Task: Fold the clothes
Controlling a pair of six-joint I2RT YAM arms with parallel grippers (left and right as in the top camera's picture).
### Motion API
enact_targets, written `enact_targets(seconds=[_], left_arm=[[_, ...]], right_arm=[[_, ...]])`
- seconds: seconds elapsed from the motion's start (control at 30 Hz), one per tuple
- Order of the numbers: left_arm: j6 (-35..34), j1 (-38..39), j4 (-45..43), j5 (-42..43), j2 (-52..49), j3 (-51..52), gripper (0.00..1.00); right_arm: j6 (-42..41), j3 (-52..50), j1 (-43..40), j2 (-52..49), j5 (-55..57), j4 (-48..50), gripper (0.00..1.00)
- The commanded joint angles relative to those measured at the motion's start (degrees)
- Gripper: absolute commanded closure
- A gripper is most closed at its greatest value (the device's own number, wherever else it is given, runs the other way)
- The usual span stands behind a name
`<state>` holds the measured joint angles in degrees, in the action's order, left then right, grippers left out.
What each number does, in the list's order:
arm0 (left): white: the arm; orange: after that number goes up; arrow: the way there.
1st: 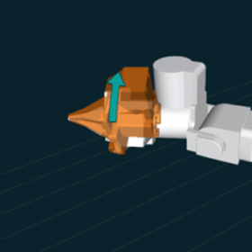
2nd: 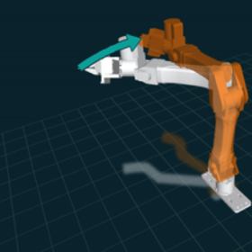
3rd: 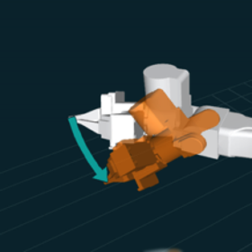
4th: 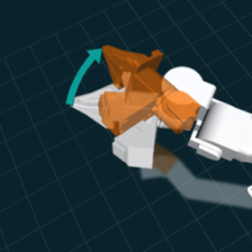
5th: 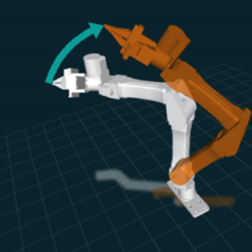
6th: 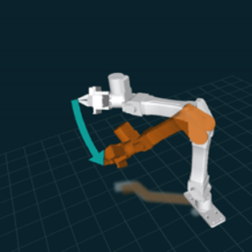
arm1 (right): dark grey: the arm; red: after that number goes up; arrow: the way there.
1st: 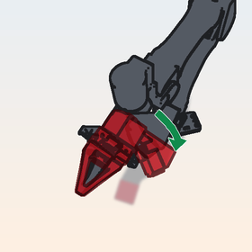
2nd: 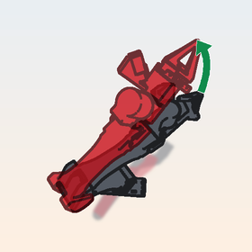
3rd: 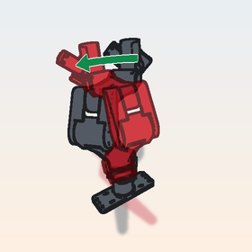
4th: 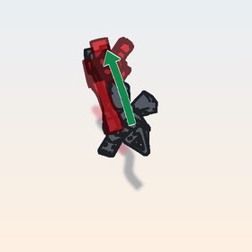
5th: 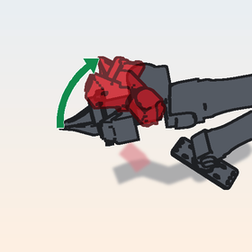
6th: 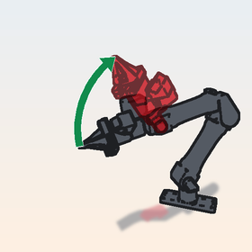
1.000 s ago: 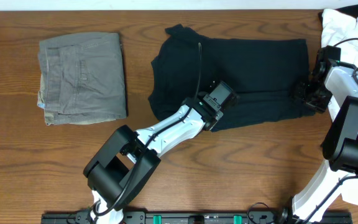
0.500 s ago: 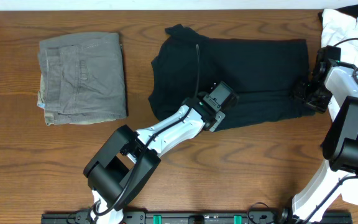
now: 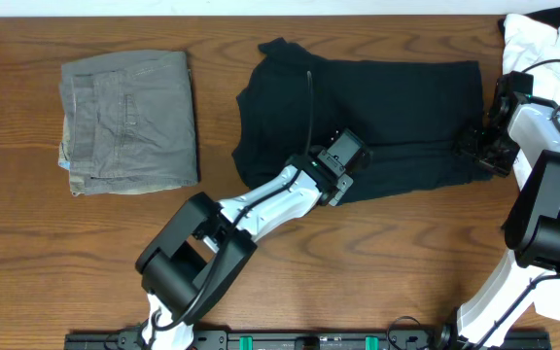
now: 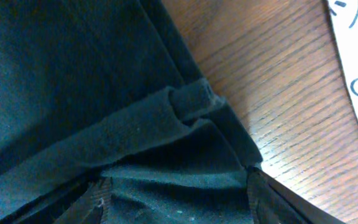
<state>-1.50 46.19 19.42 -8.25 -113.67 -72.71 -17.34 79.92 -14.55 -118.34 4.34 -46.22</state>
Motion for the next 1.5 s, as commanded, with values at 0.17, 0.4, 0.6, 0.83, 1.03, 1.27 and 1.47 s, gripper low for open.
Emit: enact_targets(seconds=[0.17, 0.4, 0.6, 0.83, 1.03, 1.27, 1.47], left_arm=[[-0.5, -0.2, -0.3, -3.3, -3.2, 0.5, 0.6], [-0.5, -0.2, -0.5, -5.3, -3.2, 0.5, 0.6], [-0.5, -0.2, -0.5, -5.3, -3.2, 0.5, 0.72], [-0.5, -0.1, -0.5, -5.3, -3.2, 0.5, 0.73], [-0.5, -0.1, -0.5, -5.3, -3.2, 0.5, 0.87], [-0.5, -0.1, -0.5, -5.3, -3.2, 0.5, 0.9], [-0.4, -0.2, -0.5, -5.3, -2.3, 0.5, 0.93]], right_arm=[[0.2, -1.7, 0.3, -4.3, -0.7, 0.2, 0.31], [0.2, -1.7, 0.3, -4.3, -0.7, 0.2, 0.31], [0.2, -1.7, 0.3, -4.3, -0.7, 0.2, 0.31], [0.2, -1.7, 0.3, -4.3, -0.7, 0.2, 0.31], [0.2, -1.7, 0.3, -4.3, -0.7, 0.2, 0.31], [0.2, -1.7, 0.3, -4.3, -0.7, 0.2, 0.31], [0.2, -1.7, 0.3, -4.3, -0.7, 0.2, 0.31]])
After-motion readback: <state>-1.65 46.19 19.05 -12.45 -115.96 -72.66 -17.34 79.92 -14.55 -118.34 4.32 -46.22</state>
